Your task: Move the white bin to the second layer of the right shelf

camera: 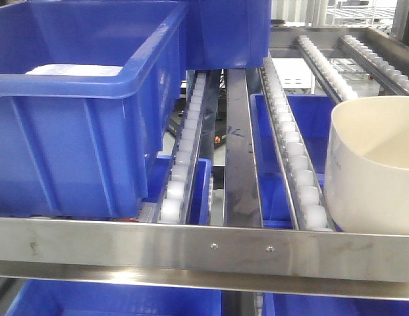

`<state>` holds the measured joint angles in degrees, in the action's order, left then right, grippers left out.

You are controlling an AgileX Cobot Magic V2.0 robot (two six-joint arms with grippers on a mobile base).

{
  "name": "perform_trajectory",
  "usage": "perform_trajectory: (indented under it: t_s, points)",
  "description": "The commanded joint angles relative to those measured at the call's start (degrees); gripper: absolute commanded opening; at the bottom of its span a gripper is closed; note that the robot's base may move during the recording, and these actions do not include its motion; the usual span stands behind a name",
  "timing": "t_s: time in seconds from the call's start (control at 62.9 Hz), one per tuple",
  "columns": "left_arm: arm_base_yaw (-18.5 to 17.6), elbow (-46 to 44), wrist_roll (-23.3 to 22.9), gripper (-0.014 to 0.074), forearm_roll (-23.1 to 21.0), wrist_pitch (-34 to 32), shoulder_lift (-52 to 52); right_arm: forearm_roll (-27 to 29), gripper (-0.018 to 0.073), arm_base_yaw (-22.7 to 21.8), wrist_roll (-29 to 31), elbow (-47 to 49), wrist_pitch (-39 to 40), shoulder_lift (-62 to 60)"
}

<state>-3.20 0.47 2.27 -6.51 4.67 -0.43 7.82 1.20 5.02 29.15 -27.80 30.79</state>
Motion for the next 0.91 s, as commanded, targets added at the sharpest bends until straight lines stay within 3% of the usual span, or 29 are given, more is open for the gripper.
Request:
perform_trajectory:
  t_s: [0.0, 0.143, 0.286, 0.429, 0.509, 0.779, 0.89]
  points:
    - [-0.45, 1.61, -0.30, 0.0085, -0.05, -5.01, -0.76, 0.43, 0.0057, -0.25, 0.56, 1.63, 7.06, 0.00]
    - [-0.45, 1.61, -0.30, 0.0085, -0.05, -5.01, -0.76, 0.43, 0.0057, -0.25, 0.56, -1.27, 13.25, -2.37]
    - [-0.45, 1.61, -0.30, 0.0085, -0.05, -5.01, -0.76, 0.16, 0.0057, -0.25, 0.56, -10.39, 21.48, -8.84]
    - [-0.45, 1.61, -0.30, 0.0085, -0.05, -5.01, -0.76, -8.69, 0.0057, -0.25, -0.64, -19.45, 27.80, -13.35]
    - [-0.45, 1.61, -0.30, 0.0085, -0.05, -5.01, -0.76, -9.88, 0.0057, -0.25, -2.55, -22.64, 30.97, -15.80]
    - [-0.45, 1.61, -0.30, 0.0085, -0.05, -5.01, -0.76, -8.74, 0.0057, -0.19, -3.14, -31.09, 33.78, -24.97]
    - [-0.45, 1.61, -0.30, 0.0085, -0.05, -5.01, -0.76, -8.59, 0.0057, -0.19, -3.14, -30.93, 30.25, -29.12]
